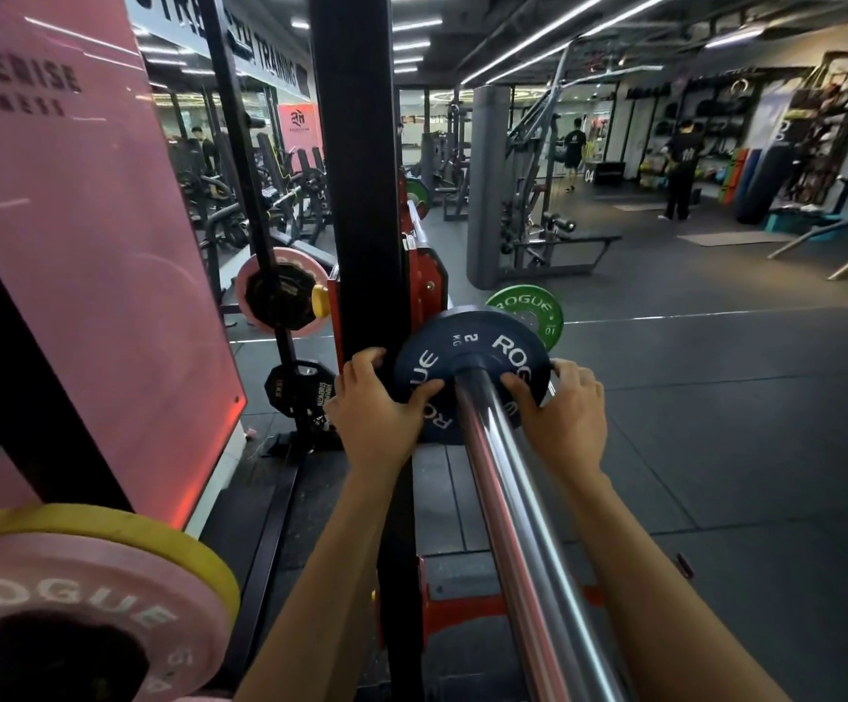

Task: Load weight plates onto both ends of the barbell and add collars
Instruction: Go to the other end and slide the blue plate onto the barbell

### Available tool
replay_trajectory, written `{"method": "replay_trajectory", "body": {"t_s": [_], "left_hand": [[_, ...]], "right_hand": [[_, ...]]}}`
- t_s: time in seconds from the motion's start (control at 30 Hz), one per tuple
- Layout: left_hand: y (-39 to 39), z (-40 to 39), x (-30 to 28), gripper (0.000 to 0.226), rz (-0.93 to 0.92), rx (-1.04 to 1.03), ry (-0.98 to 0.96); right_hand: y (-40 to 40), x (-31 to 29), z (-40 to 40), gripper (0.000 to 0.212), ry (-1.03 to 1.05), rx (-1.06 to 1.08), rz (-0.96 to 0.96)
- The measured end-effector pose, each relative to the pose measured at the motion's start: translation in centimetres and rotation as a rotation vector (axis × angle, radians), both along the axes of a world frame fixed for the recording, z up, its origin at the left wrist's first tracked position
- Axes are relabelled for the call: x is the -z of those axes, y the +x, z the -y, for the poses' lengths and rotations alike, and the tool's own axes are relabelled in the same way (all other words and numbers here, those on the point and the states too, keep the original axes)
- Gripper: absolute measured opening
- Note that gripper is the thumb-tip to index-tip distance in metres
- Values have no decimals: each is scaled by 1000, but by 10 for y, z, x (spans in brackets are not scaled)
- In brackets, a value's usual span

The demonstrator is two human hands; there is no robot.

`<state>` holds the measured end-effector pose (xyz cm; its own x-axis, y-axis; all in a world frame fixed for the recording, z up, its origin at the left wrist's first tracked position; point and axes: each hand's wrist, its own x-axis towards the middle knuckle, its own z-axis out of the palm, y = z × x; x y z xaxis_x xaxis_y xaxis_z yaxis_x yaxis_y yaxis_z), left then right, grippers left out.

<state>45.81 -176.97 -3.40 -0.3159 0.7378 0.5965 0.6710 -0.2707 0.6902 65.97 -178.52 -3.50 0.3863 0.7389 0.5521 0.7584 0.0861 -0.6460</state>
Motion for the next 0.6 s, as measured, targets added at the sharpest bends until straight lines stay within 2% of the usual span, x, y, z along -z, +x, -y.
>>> {"method": "replay_trajectory", "body": {"t_s": [0.17,0.27,0.37,0.6], "left_hand": [[1,18,-5,73,-44,-72,-17],[1,40,4,72,-33,-62,4],[5,70,11,77,-22,-34,-9],[23,165,9,76,36,-35,22]], "right_hand": [[-2,-2,16,56,-10,-25,24],[1,-1,37,67,-39,-54,45],[6,-1,67,74,-42,-85,59],[25,-8,166,70,5,-119,48]]}}
